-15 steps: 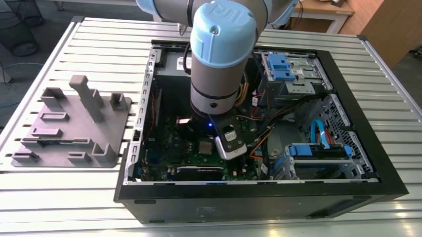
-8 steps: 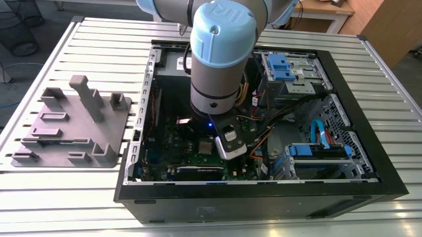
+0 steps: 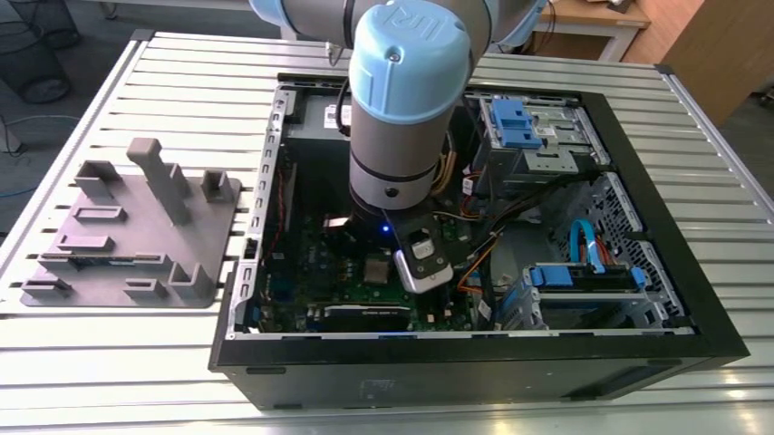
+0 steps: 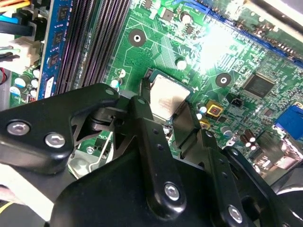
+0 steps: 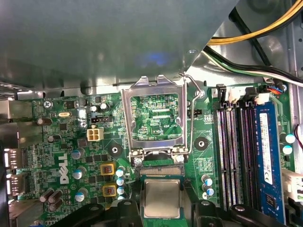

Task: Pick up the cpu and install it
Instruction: 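Place the cpu into insertion slot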

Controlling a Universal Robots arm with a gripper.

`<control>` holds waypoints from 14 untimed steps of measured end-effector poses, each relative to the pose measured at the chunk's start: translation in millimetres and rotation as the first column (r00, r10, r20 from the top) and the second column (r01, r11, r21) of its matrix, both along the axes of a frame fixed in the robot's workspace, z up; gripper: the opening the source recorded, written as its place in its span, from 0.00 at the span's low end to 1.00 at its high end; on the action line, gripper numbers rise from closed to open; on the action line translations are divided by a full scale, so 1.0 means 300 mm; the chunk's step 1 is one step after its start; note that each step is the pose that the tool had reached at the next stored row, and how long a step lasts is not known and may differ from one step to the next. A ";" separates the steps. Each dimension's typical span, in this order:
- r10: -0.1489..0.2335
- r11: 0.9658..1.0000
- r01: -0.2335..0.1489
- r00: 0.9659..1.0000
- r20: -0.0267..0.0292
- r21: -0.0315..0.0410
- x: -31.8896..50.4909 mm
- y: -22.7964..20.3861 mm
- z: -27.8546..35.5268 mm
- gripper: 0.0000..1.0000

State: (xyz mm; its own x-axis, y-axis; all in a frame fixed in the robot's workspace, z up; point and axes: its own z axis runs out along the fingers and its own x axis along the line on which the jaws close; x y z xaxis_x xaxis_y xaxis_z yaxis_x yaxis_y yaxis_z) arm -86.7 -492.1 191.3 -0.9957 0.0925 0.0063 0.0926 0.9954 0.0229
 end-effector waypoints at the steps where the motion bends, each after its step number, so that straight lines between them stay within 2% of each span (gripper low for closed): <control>1: 0.000 1.000 0.000 1.000 0.000 0.000 0.000 0.000 0.006 0.44; 3: 0.001 1.000 -0.001 1.000 0.000 -0.001 0.000 0.000 0.015 0.44; 6: 0.008 1.000 -0.008 1.000 0.000 0.000 0.000 0.000 0.015 0.44; 9: 0.031 1.000 -0.031 1.000 0.000 0.005 0.000 0.002 0.014 0.44; 14: 0.073 0.997 -0.073 0.997 0.000 0.006 0.000 0.006 0.013 0.44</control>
